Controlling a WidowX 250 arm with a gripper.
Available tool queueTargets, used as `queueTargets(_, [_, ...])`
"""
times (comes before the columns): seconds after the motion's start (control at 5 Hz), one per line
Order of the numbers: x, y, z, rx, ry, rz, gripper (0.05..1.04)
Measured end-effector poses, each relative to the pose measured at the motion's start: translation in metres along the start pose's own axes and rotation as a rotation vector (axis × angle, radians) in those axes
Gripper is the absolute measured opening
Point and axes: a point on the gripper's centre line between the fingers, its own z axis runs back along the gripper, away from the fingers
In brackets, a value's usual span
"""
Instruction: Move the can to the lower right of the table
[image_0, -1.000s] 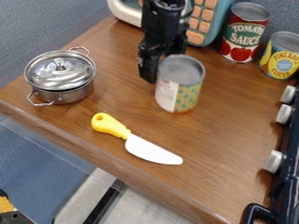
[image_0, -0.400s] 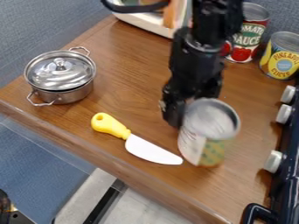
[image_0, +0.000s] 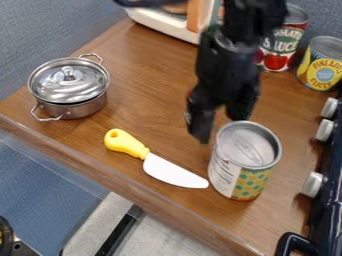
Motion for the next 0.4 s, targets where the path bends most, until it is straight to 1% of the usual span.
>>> queueTargets(0.2, [0.0154, 0.0001, 0.0229, -0.063, -0.023, 0.040, 1.001])
queueTargets(0.4, [0.0159, -0.0003, 0.0241, -0.067, -0.023, 0.042, 1.001])
